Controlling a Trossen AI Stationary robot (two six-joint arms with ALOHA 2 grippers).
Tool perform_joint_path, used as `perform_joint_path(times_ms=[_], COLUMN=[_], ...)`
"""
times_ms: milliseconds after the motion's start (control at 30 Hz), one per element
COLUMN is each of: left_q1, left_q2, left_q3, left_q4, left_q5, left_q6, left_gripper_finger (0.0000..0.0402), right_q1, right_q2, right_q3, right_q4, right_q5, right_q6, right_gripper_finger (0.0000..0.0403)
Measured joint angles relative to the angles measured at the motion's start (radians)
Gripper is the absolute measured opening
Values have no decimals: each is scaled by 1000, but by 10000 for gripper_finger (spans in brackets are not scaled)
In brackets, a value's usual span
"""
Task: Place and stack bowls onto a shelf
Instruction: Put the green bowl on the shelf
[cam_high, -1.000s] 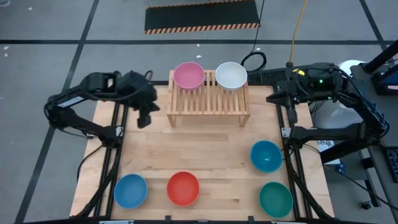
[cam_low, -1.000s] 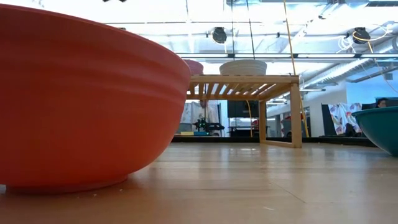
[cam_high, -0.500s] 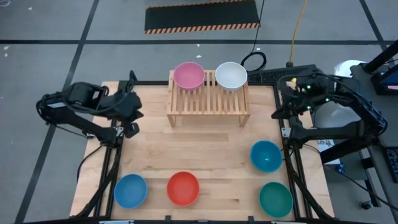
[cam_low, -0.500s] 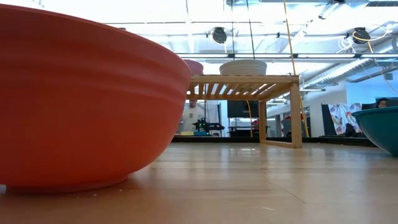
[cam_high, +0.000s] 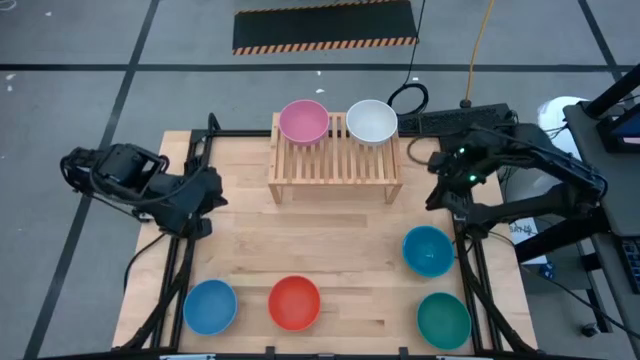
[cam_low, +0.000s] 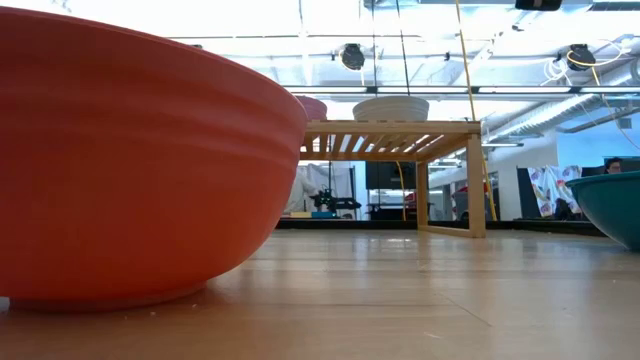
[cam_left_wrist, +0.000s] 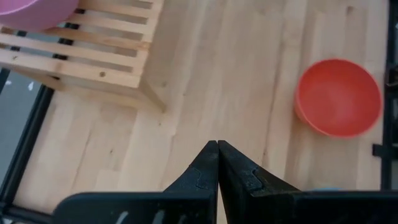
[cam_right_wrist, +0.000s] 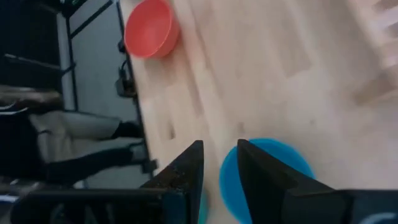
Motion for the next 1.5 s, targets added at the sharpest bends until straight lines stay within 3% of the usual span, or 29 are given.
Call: perform_joint_path(times_ms=[267, 833, 1167, 1367, 1500], left_q1=[-91, -208, -272, -306, -322], left_q2=[0, 0, 0, 0, 0], left_q3=[0, 0, 0, 0, 0], left_q4=[0, 0, 0, 0, 0], left_q5=[0, -2, -1, -1, -1], left_q6=[-5, -31, -76, -104, -114], left_gripper_finger=[8, 8, 8, 8, 8], right_q1=[159, 384, 444, 525, 595], right_q2=[109, 353, 360, 355, 355], right_q3=[0, 0, 0, 0, 0], right_q4=[-49, -119, -76, -78, -86], right_q5=[9, 168, 158, 63, 55], right_q6=[116, 246, 305, 322, 334], right_gripper_finger=[93, 93, 93, 93, 93])
